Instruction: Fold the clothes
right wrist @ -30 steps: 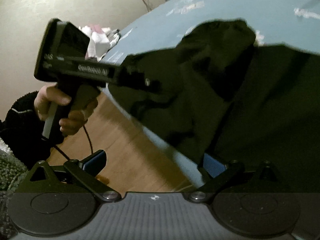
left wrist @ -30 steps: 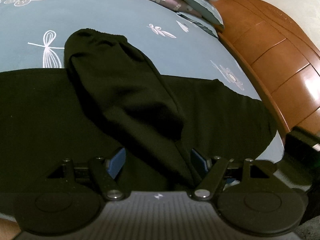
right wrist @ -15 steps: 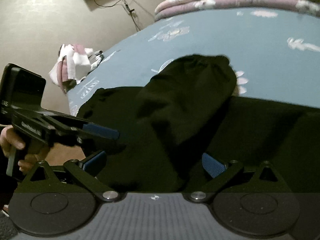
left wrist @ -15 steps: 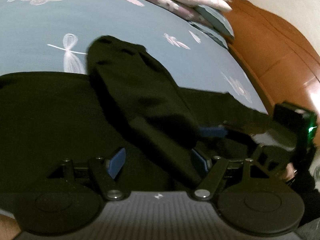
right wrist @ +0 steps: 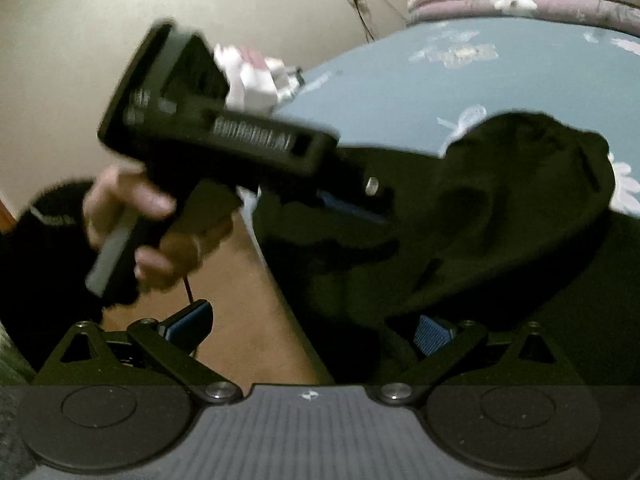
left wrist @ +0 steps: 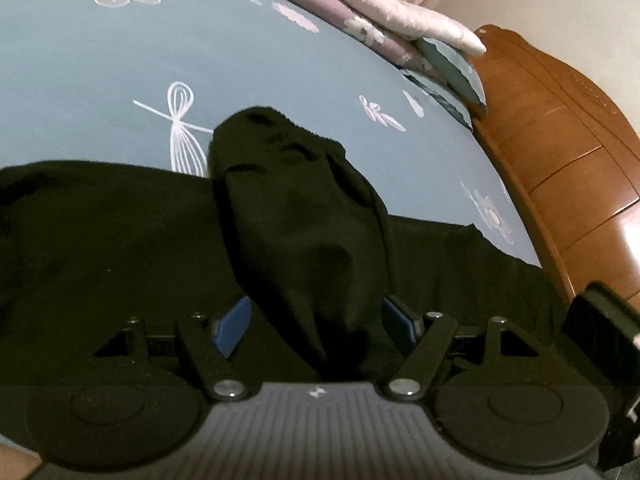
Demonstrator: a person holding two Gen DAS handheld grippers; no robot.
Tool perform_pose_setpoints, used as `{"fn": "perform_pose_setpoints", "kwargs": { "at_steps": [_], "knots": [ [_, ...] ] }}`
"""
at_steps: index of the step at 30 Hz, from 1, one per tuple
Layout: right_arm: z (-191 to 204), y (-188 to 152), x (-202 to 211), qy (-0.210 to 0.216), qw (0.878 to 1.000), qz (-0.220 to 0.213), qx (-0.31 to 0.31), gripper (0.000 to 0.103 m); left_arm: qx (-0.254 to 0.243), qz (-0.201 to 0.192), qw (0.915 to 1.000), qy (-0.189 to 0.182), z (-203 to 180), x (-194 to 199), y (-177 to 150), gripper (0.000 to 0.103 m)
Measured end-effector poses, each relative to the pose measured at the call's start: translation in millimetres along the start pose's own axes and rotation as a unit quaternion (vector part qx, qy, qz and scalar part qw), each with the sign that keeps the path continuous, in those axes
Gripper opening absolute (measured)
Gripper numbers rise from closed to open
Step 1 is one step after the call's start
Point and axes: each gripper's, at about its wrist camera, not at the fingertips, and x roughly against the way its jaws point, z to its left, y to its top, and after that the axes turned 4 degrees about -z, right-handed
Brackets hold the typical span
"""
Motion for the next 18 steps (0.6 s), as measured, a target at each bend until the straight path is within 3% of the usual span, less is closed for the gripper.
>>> {"fn": "perform_pose_setpoints", "kwargs": {
  "at_steps": [6, 11, 12, 14, 15, 18],
  "knots": [
    [-11, -16, 43, -0.053, 0.997, -0.031, -0.048, 0.103, 0.003, 0.002, 0.9999, -0.014, 8, -19, 13, 0.072],
    [-18, -31, 92, -0.102, 0.987, -0.080, -0.091, 0.103, 0.040, -0.002, 0.9987, -0.032, 26, -42, 32, 0.068],
    [-18, -36, 102, -0.113, 0.985, -0.090, -0.097, 0.103, 0.049, -0.003, 0.9981, -0.037, 29, -46, 35, 0.064],
    [-17, -45, 119, -0.132, 0.979, -0.108, -0.110, 0.103, 0.062, -0.004, 0.9971, -0.043, 33, -53, 41, 0.043],
    [-17, -50, 127, -0.141, 0.976, -0.117, -0.117, 0.103, 0.058, -0.004, 0.9973, -0.046, 32, -55, 42, 0.030],
    [-17, -63, 146, -0.161, 0.967, -0.138, -0.137, 0.103, 0.033, -0.010, 0.9983, -0.047, 25, -58, 46, 0.010]
  ]
}}
